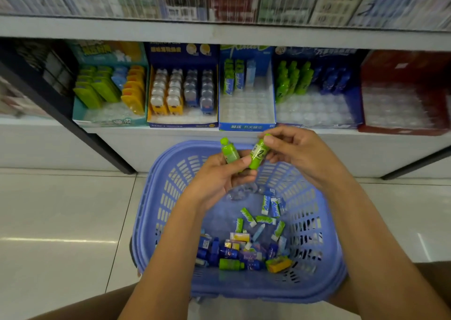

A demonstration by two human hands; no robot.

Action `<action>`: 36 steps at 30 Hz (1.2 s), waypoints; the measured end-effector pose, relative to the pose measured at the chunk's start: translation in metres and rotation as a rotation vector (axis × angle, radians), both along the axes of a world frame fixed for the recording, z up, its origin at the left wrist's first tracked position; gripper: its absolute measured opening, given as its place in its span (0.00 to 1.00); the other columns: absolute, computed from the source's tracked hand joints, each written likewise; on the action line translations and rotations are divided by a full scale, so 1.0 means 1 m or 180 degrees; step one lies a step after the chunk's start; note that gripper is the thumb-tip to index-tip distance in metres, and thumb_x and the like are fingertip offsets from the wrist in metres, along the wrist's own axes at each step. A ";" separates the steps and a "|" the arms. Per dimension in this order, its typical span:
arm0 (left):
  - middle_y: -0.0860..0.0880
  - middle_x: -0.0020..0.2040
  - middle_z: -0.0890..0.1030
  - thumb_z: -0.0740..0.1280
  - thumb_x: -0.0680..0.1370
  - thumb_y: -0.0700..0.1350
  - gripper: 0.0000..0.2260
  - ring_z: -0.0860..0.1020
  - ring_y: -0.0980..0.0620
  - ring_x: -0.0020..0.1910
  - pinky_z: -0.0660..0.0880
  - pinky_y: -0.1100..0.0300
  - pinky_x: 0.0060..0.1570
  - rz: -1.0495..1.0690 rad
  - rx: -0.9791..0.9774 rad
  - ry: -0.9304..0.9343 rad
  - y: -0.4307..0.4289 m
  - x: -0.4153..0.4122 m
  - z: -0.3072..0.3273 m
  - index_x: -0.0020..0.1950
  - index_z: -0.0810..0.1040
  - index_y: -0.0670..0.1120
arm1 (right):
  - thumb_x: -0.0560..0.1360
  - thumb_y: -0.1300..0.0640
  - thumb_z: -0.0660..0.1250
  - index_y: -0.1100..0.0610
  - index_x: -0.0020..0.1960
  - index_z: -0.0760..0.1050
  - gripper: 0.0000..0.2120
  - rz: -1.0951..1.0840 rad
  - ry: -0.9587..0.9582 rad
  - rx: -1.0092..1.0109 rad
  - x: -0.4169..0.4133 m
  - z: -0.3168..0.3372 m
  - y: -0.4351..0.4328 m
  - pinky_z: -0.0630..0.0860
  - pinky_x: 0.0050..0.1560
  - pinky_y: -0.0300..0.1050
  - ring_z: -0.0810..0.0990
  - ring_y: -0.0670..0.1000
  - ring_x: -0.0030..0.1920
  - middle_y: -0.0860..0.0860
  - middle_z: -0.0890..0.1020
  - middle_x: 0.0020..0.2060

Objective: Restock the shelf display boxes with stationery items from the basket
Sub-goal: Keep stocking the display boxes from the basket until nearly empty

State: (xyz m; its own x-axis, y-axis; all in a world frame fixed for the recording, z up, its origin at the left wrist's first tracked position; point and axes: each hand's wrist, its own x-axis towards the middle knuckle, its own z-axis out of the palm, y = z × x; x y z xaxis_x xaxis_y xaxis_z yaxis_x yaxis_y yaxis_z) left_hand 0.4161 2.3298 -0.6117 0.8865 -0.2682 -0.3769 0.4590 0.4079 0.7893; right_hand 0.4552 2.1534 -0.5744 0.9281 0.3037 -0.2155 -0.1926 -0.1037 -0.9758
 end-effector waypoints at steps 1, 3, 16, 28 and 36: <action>0.44 0.43 0.83 0.62 0.78 0.35 0.08 0.82 0.56 0.34 0.80 0.66 0.38 -0.0001 -0.0026 -0.0028 0.000 0.000 0.002 0.55 0.77 0.37 | 0.73 0.60 0.69 0.61 0.53 0.80 0.09 0.0048 0.0008 0.0065 0.000 0.003 -0.003 0.78 0.38 0.36 0.81 0.46 0.35 0.55 0.83 0.40; 0.42 0.46 0.83 0.61 0.78 0.35 0.09 0.82 0.56 0.34 0.80 0.65 0.39 0.0000 -0.0113 -0.0057 -0.002 0.000 0.006 0.56 0.77 0.37 | 0.69 0.59 0.70 0.58 0.51 0.81 0.11 0.0070 -0.0002 0.0124 0.001 0.008 -0.007 0.79 0.40 0.35 0.82 0.46 0.37 0.53 0.84 0.41; 0.51 0.30 0.74 0.61 0.79 0.57 0.14 0.68 0.55 0.24 0.66 0.64 0.25 0.0132 0.0942 0.0380 -0.027 0.005 0.002 0.48 0.74 0.46 | 0.70 0.56 0.74 0.64 0.48 0.78 0.13 -0.1335 -0.1581 -0.1934 0.121 0.007 -0.062 0.68 0.34 0.24 0.76 0.44 0.36 0.58 0.82 0.43; 0.48 0.38 0.82 0.52 0.83 0.39 0.13 0.77 0.54 0.29 0.74 0.65 0.28 0.0249 0.0036 0.0208 -0.026 0.019 0.000 0.54 0.77 0.42 | 0.68 0.54 0.75 0.60 0.47 0.79 0.12 -0.0425 -0.1698 -0.2667 0.168 0.004 -0.061 0.66 0.33 0.22 0.73 0.46 0.43 0.49 0.77 0.42; 0.44 0.52 0.83 0.60 0.80 0.37 0.10 0.83 0.51 0.45 0.80 0.63 0.46 0.0238 0.0318 -0.0143 -0.019 0.016 -0.005 0.59 0.77 0.43 | 0.68 0.52 0.75 0.55 0.52 0.79 0.14 -0.0082 -0.1474 -0.2929 0.173 0.012 -0.063 0.71 0.52 0.40 0.76 0.50 0.53 0.51 0.79 0.51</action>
